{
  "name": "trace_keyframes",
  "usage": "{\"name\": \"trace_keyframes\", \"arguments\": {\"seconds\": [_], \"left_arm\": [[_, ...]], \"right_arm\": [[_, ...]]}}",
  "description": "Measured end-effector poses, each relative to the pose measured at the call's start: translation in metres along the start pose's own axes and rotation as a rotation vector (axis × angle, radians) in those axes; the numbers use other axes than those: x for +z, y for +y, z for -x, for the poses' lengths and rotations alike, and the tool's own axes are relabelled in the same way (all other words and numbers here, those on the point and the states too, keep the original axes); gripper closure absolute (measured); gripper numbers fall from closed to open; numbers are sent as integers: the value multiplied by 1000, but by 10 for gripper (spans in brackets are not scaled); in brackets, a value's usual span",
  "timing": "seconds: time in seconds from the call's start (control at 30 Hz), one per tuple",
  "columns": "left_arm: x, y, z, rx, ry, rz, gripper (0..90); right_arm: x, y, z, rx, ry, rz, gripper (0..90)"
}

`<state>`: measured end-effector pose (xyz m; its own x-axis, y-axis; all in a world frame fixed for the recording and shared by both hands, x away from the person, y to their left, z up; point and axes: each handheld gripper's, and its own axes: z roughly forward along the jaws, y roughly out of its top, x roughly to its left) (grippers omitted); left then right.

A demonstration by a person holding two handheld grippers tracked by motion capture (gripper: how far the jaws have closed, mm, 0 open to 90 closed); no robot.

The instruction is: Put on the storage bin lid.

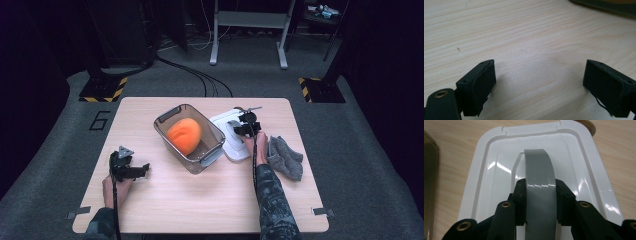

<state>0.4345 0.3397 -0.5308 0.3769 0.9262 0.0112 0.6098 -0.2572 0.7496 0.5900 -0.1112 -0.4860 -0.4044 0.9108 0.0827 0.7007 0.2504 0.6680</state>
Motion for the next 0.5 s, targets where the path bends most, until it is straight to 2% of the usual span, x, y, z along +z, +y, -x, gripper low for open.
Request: {"name": "trace_keyframes", "arguments": {"seconds": [0.3,0.4,0.5], "left_arm": [[0,0,0,0,1,0,108],[0,0,0,3,1,-2,108],[0,0,0,4,2,-3,108]], "right_arm": [[-10,4,0,12,14,22,664],[-17,10,1,35,26,33,664],[-24,15,-1,22,24,47,664]]}}
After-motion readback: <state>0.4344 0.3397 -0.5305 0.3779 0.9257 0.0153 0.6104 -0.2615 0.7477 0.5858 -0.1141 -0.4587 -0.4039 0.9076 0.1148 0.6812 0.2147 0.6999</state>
